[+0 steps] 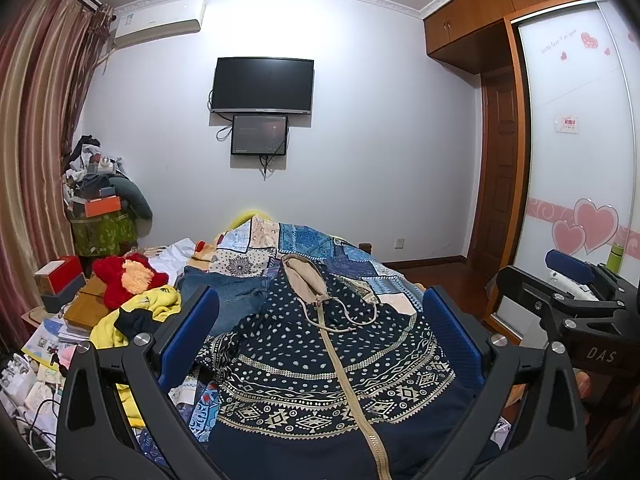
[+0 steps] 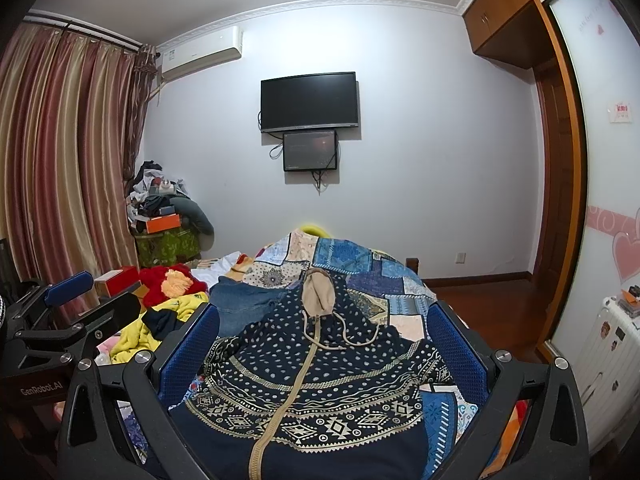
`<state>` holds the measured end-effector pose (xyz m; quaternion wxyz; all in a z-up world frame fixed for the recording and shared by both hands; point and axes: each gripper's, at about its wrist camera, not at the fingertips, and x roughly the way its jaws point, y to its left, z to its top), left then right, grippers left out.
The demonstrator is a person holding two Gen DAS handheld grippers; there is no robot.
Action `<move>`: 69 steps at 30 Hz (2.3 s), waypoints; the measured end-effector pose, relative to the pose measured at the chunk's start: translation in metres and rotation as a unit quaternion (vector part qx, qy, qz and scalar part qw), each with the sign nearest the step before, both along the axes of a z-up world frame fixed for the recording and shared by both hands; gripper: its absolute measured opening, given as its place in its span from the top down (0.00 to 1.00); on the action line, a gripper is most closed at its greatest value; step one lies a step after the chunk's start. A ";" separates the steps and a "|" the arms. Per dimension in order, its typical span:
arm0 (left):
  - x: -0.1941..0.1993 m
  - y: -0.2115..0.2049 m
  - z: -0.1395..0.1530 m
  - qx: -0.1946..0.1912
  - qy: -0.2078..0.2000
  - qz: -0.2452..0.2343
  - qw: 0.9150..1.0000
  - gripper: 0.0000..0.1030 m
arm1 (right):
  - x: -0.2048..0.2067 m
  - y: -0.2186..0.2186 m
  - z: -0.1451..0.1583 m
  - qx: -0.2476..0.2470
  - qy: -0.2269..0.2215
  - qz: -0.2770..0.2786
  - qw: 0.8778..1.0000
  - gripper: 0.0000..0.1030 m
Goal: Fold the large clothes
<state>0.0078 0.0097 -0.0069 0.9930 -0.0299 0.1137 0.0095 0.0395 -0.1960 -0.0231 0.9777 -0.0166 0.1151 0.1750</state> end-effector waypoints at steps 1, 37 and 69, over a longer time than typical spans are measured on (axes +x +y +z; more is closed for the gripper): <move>0.001 0.000 0.001 0.000 0.001 0.000 1.000 0.00 | 0.000 0.000 0.000 0.000 0.000 0.000 1.000 0.00; 0.075 0.056 -0.016 -0.005 0.033 0.036 0.999 0.00 | 0.088 0.039 -0.022 -0.032 0.063 -0.003 0.998 0.00; 0.257 0.422 -0.279 -0.262 0.295 0.196 0.898 0.19 | 0.379 0.177 -0.219 -0.186 0.251 0.056 0.948 0.00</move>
